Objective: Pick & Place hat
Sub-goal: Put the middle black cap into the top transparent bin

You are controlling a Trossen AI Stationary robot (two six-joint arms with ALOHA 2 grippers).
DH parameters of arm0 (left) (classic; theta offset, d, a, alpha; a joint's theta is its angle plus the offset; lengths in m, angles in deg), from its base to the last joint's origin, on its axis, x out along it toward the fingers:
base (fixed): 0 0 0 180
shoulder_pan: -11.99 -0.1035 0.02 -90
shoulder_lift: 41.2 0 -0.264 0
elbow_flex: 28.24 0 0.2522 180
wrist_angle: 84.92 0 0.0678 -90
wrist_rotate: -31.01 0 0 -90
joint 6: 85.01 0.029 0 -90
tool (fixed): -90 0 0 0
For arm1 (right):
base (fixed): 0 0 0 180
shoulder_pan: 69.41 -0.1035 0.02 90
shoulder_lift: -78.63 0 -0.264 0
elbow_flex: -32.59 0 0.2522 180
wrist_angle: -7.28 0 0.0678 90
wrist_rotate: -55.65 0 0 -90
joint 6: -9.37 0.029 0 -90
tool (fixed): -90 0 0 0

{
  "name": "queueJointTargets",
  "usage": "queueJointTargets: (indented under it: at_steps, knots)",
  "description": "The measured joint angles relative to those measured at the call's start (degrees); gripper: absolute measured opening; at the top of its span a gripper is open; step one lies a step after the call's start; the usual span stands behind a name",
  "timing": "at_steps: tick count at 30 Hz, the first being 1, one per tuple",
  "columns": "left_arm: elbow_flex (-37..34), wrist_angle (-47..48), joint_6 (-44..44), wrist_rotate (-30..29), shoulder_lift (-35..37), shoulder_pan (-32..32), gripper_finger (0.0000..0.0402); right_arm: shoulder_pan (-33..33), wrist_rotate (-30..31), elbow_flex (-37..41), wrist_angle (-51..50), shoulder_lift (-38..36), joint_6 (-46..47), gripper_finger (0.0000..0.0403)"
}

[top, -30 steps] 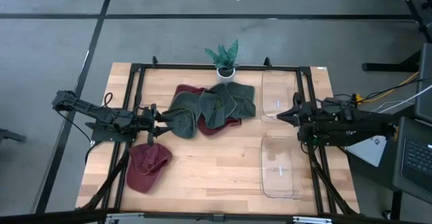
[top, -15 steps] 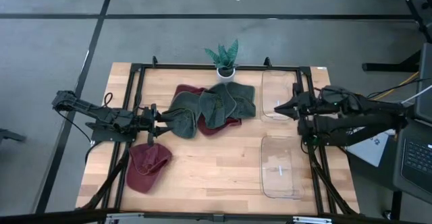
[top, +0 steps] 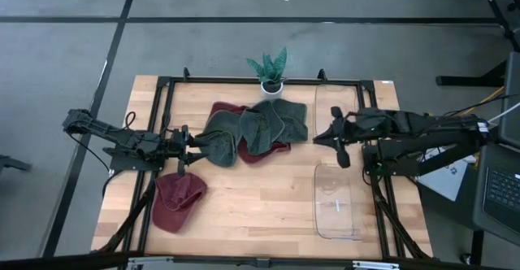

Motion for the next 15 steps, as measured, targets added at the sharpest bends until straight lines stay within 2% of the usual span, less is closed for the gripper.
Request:
queueJointTargets:
  at_steps: [15]
  knots:
    - [0.0,0.0,0.0,0.0,0.0,0.0,0.0191,-7.8,0.0,0.0,9.5,15.3,0.0,0.0036]
